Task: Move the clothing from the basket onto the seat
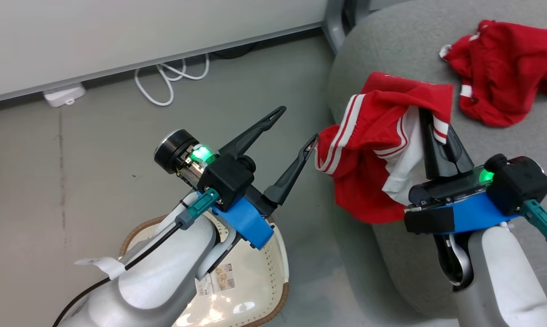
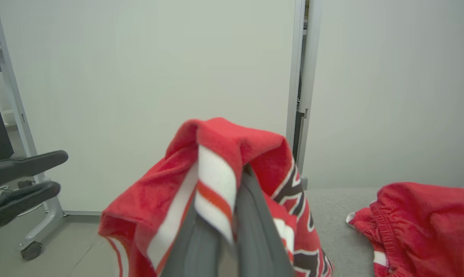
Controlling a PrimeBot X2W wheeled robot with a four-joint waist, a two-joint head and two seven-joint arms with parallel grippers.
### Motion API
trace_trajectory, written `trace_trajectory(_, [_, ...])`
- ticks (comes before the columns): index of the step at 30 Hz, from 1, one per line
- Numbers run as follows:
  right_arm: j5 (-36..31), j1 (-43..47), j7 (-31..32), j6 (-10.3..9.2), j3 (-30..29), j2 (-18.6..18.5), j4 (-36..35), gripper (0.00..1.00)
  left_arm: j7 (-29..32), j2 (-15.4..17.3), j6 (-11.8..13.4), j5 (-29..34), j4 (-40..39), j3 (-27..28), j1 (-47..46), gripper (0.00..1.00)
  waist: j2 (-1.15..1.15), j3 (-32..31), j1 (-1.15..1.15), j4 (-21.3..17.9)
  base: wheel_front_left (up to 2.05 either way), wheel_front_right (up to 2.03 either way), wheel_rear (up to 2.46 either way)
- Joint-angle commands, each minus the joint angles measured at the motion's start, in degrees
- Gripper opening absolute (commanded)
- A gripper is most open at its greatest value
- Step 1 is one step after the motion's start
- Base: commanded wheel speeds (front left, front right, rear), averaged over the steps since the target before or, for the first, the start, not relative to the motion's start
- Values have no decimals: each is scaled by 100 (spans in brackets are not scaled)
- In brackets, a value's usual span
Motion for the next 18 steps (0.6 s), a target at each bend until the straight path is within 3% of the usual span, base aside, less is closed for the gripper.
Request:
trace_trajectory(1, [14,76,-5,3,-47,11,-67,0,-18,0,-10,30,-15,-11,-62,100,0,86,0,-192,0,0,0])
trace_trajectory(9, [127,293,-5,3,-175,12,-214,0,-16,31,-38,42,10,-117,-126,100,0,167,0,-655,0,0,0])
trace_trajectory(18, [174,468,-5,3,-241,12,-258,0,-30,25,-37,4,47,-179,-120,100,0,146,0,-793,0,0,0])
